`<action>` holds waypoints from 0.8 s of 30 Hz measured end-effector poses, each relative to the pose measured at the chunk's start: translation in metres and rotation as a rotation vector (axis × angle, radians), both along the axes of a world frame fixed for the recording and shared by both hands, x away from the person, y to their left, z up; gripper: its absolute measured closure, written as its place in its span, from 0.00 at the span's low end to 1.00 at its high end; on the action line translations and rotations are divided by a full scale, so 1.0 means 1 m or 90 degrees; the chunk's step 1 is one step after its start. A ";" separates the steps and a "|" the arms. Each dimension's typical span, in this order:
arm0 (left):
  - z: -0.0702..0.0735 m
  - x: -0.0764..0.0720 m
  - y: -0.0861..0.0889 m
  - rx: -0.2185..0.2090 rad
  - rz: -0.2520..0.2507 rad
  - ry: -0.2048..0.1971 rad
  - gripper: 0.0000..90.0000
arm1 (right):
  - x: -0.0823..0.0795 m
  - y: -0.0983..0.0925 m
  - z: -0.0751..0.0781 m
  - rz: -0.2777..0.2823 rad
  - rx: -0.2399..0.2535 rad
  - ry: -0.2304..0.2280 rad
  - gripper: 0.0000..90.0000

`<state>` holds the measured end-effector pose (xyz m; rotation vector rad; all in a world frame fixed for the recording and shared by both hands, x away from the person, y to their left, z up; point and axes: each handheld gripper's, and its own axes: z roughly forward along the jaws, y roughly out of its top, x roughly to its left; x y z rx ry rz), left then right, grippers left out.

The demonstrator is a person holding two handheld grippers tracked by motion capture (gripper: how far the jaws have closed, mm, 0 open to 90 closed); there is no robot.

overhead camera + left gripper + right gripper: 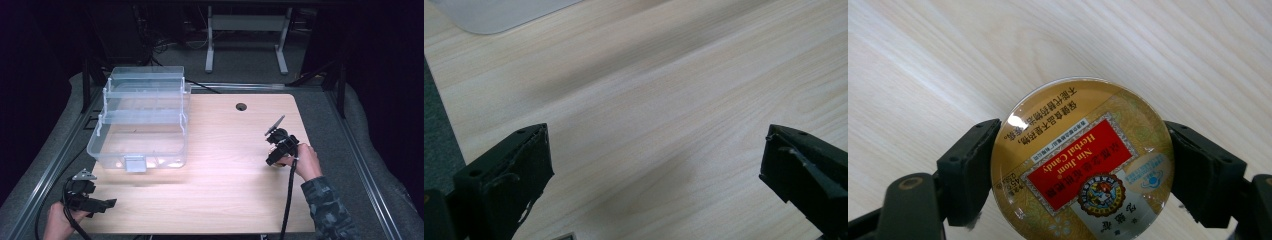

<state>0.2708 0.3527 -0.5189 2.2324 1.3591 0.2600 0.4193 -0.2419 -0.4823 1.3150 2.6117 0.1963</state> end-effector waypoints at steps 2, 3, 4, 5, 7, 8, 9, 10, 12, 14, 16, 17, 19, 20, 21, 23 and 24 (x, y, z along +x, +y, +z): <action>0.000 0.000 -0.001 0.000 0.001 0.000 0.00 | 0.001 -0.011 -0.003 -0.012 0.027 0.009 0.22; 0.000 0.001 -0.001 0.000 0.000 0.001 0.00 | 0.001 -0.015 -0.004 -0.024 0.005 0.003 0.22; 0.000 0.001 -0.001 0.000 0.000 0.001 0.00 | 0.001 -0.015 -0.004 -0.024 0.005 0.003 0.22; 0.000 0.001 -0.001 0.000 0.000 0.000 0.00 | 0.003 -0.025 -0.007 -0.043 0.003 0.007 0.22; 0.001 0.001 -0.001 0.001 -0.001 0.000 0.00 | 0.005 -0.032 -0.009 -0.054 0.000 0.012 0.22; 0.001 0.001 -0.001 0.001 -0.001 0.000 0.00 | 0.005 -0.032 -0.009 -0.054 0.000 0.012 0.22; 0.001 0.001 -0.001 0.001 0.000 0.000 0.00 | 0.007 -0.041 -0.014 -0.064 0.033 0.028 0.22; 0.001 0.001 -0.001 0.001 0.000 0.000 0.00 | 0.008 -0.044 -0.016 -0.074 0.022 0.025 0.22; 0.001 0.001 -0.001 0.002 0.000 0.001 0.00 | 0.010 -0.051 -0.020 -0.090 0.019 0.026 0.22; 0.002 0.001 0.000 0.003 0.001 0.001 0.00 | 0.012 -0.058 -0.024 -0.104 0.017 0.033 0.22; 0.002 0.001 0.000 0.003 0.002 -0.002 0.00 | 0.014 -0.064 -0.028 -0.109 0.028 0.041 0.22; 0.003 0.001 0.000 0.003 0.003 -0.001 0.00 | 0.015 -0.067 -0.031 -0.122 0.023 0.040 0.22; 0.003 0.001 0.000 0.003 0.003 -0.001 0.00 | 0.017 -0.071 -0.034 -0.130 0.024 0.044 0.22; 0.003 0.001 0.000 0.003 0.003 -0.001 0.00 | 0.017 -0.072 -0.035 -0.134 0.025 0.046 0.22; 0.004 0.001 0.000 0.004 0.002 0.001 0.00 | 0.018 -0.075 -0.038 -0.138 0.024 0.050 0.22; 0.005 0.002 0.000 0.005 0.003 -0.001 0.00 | 0.020 -0.078 -0.041 -0.143 0.035 0.062 0.22; 0.006 0.002 0.000 0.005 0.002 -0.002 0.00 | 0.020 -0.079 -0.042 -0.146 0.036 0.061 0.22</action>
